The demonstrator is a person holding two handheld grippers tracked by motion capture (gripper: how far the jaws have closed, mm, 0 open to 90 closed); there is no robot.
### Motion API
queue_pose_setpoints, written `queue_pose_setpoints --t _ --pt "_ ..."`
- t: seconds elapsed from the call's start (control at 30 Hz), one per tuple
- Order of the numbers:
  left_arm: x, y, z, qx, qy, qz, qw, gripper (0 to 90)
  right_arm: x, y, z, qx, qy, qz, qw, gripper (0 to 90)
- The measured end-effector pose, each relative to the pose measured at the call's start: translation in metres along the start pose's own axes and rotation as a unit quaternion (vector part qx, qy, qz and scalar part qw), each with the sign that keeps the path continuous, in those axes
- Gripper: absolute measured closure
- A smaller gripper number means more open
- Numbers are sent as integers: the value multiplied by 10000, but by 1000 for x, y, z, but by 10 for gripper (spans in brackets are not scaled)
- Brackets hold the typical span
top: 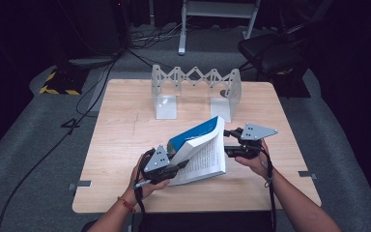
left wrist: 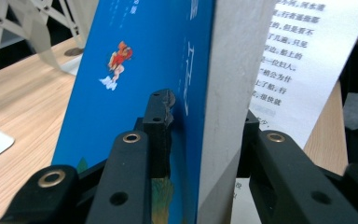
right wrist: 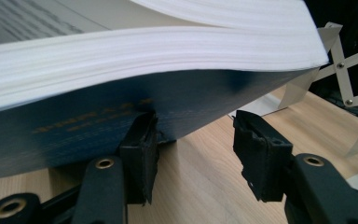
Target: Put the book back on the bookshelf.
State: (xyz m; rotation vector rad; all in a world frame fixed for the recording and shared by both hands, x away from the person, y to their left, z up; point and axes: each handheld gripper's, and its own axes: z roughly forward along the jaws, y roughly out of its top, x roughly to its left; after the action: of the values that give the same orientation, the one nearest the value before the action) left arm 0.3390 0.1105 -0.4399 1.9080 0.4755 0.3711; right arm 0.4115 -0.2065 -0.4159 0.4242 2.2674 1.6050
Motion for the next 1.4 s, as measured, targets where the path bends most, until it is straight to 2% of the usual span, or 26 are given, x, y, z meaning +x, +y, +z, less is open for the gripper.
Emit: queue_pose_setpoints --t 0.1,0.17,0.23,0.33,0.4,0.53,0.6,0.7,0.77,0.87,0.93,1.0,1.1,1.2,1.23,1.3,1.37,1.4 --pt "4 4 12 -143 -153 -88 9997 677 -5 -2 -4 -82 -138 111 9998 511" --pt "6 8 21 -164 -255 -66 9995 673 -10 -4 -8 -109 -212 229 9995 521" --pt "8 10 25 -162 -297 -42 9994 673 -13 -5 -12 -119 -255 245 9993 521" --pt "12 16 39 -248 -441 -137 9986 670 -20 -4 -21 -138 -418 194 9988 543" --pt "15 22 52 -310 -562 -156 9978 665 -27 -3 -29 -228 -515 269 9980 563" --pt "14 25 58 -304 -558 -83 9979 660 -31 -2 -36 -279 -608 273 9974 565" --pt "14 24 56 -318 -537 -99 9980 656 -29 -1 -39 -278 -601 189 9976 565" --pt "13 24 50 -258 -397 -55 9989 650 -21 4 -41 -429 -434 143 9980 564" --pt "12 23 43 -133 -275 34 9995 646 -9 14 -38 -447 -445 -89 9980 563" --pt "12 22 38 -60 -189 66 9998 641 -4 17 -35 -469 -437 -112 9979 543" --pt "10 22 34 83 -91 124 9998 627 2 19 -28 -426 -290 -133 9986 520" --pt "8 24 30 273 -102 239 9993 582 9 20 -21 -364 -208 -184 9990 504" --pt "7 25 24 506 -138 275 9982 518 19 22 -14 -303 -83 -302 9991 498" --pt "3 25 16 780 -250 433 9957 465 28 26 -10 -279 -114 -425 9986 493" --pt "1 24 14 842 -248 485 9950 456 30 27 -9 -261 -29 -448 9986 486" --pt "-3 23 11 882 -203 530 9945 435 33 27 -7 -263 -58 -487 9985 487" --pt "-10 22 11 968 -197 557 9935 331 32 27 -6 -263 -13 -434 9987 472" --pt "-15 22 12 1025 -166 614 9927 326 32 27 -6 -240 23 -412 9989 473"
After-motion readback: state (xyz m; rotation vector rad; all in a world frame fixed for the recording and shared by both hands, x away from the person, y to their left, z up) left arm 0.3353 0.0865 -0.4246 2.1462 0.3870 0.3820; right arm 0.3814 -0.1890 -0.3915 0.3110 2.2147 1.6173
